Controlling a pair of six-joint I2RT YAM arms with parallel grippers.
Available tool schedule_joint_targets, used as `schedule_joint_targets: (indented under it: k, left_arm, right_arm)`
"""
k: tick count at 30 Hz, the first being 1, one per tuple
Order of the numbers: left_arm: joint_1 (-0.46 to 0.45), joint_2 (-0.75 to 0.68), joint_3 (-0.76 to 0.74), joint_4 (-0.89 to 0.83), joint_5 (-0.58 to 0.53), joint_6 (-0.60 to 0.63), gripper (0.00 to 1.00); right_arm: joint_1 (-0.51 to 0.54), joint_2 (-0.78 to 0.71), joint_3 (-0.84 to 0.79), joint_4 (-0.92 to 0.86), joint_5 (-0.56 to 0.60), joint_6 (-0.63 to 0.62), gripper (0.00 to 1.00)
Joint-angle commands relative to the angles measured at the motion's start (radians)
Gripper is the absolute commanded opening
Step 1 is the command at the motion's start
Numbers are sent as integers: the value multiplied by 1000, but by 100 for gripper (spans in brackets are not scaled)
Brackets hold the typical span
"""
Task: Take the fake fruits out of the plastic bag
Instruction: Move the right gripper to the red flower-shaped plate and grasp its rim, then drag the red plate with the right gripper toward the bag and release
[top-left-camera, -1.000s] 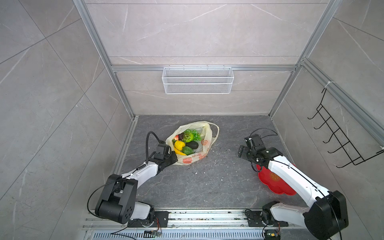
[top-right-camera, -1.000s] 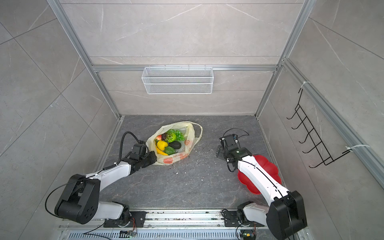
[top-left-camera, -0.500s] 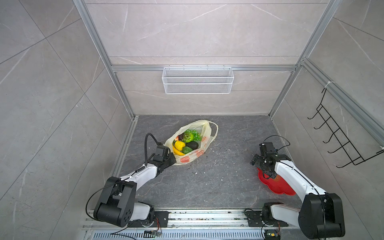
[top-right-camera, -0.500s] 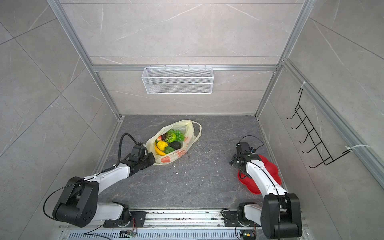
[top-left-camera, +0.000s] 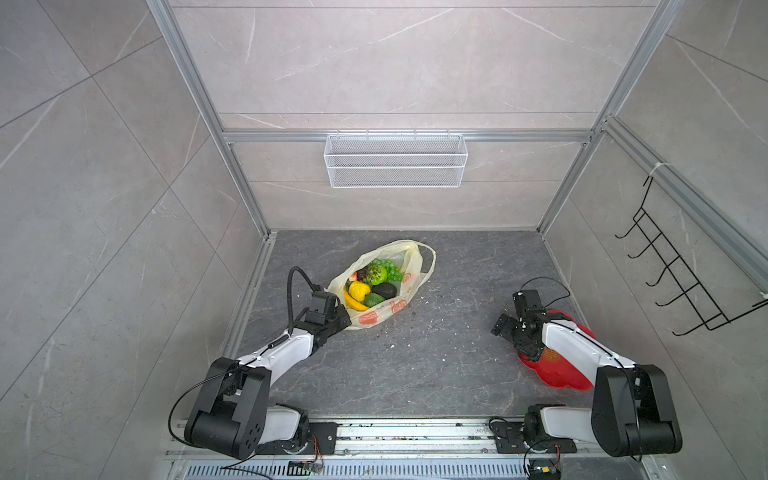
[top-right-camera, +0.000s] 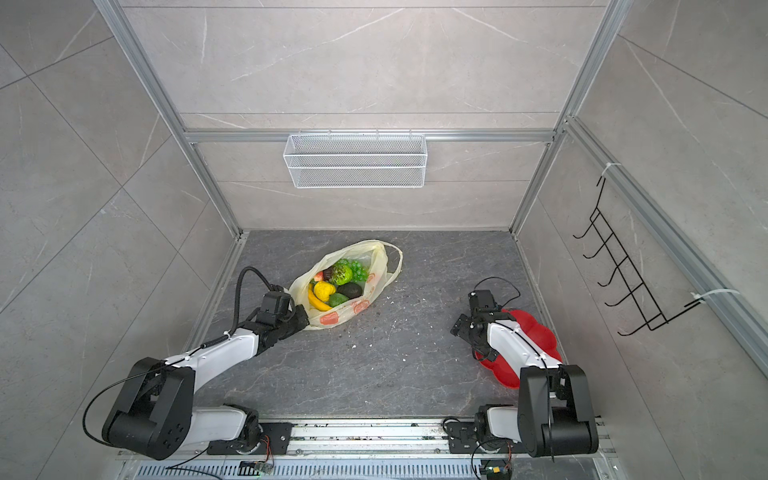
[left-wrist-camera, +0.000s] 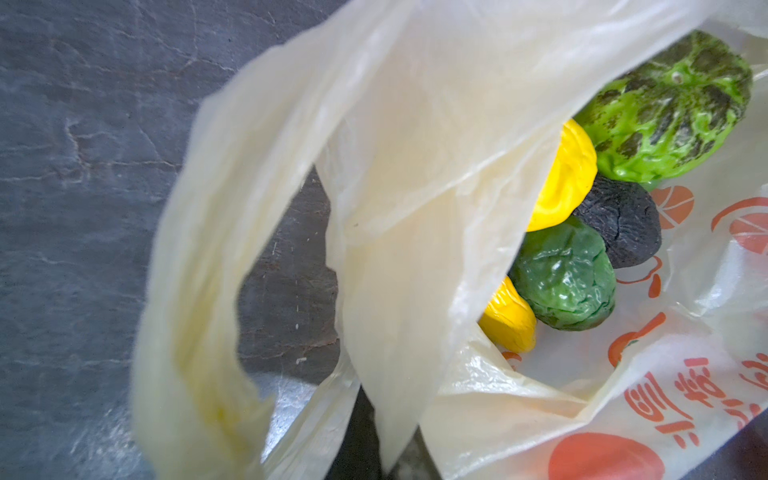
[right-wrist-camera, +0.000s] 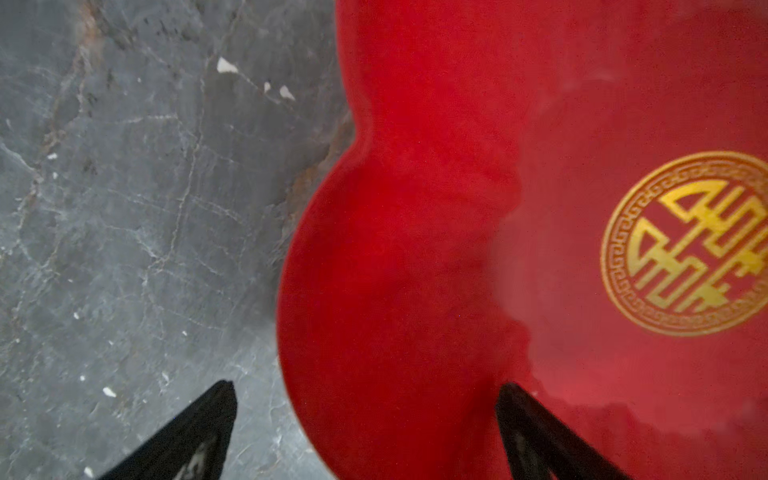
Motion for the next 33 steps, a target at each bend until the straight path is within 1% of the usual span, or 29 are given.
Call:
schedule_joint_targets:
  k: [1, 4, 8, 10, 14, 20, 23, 26, 29, 33]
  left_arm:
    - [5, -10, 0, 6, -1, -10, 0]
    - [4, -5, 0, 9, -1, -10, 0]
    - [5, 1, 1, 11, -3, -8, 0]
    - [4, 2, 3, 11, -6, -7, 0]
    - [4, 2, 3, 11, -8, -6, 0]
    - [5, 2, 3, 8, -19, -1, 0]
    - [4, 2, 3, 8, -26, 3, 0]
    - [4, 2, 2, 8, -28, 2, 0]
    - [5, -1, 1, 8, -29, 3, 0]
    - [5, -7, -2, 6, -38, 7, 0]
  right_arm:
    - [11, 2, -20, 18, -73, 12, 100]
    - [52, -4, -26, 11, -82, 17, 100]
    - [158, -4, -15, -19, -74, 44, 100]
    - [226, -5, -8, -37, -59, 68, 100]
    - [359, 1, 0, -40, -66, 134, 100]
    - [588, 69, 40, -23, -69, 252, 100]
    - [709, 98, 90, -33, -43, 309, 100]
    - [807, 134, 154, -53, -23, 336, 100]
    - [864, 168, 220, -96, 10, 338, 100]
    - [874, 155, 278, -174, 89, 311, 100]
